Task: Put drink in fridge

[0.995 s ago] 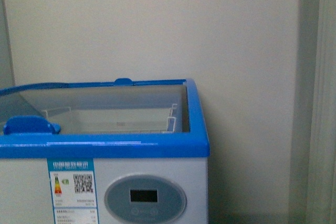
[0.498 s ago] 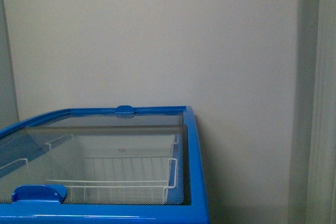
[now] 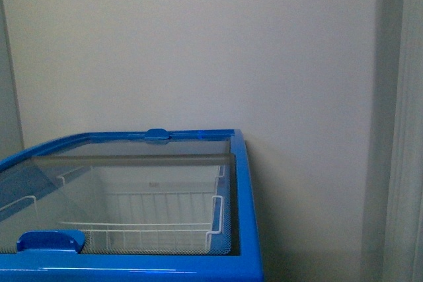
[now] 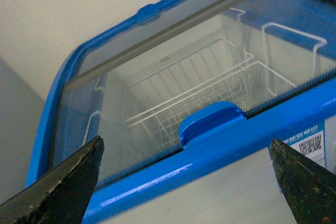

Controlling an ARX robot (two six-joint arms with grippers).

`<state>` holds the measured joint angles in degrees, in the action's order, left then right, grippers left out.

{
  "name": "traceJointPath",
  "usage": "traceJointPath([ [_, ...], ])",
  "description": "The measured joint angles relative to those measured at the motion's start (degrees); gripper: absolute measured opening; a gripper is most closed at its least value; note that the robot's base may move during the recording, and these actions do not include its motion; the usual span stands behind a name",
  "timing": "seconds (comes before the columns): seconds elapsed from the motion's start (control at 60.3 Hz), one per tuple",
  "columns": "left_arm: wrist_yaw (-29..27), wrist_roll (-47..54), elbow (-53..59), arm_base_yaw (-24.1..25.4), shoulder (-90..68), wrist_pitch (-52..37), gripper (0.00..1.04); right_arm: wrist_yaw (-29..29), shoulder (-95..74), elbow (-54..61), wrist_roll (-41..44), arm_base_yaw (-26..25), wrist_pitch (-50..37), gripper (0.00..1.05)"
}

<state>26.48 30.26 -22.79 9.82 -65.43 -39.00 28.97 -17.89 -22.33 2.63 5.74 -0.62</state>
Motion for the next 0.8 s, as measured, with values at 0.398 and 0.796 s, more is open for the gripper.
traceJointPath([
  [0.398, 7.78, 42.51, -18.43, -1.11, -17.44, 16.35, 0.97, 0.0, 0.0, 0.0, 0.0, 0.0, 0.0, 0.37],
  [0.796, 4.72, 47.23, -31.47, -2.84, -28.15, 22.32, 0.97, 0.0, 0.0, 0.0, 0.0, 0.0, 0.0, 0.36],
])
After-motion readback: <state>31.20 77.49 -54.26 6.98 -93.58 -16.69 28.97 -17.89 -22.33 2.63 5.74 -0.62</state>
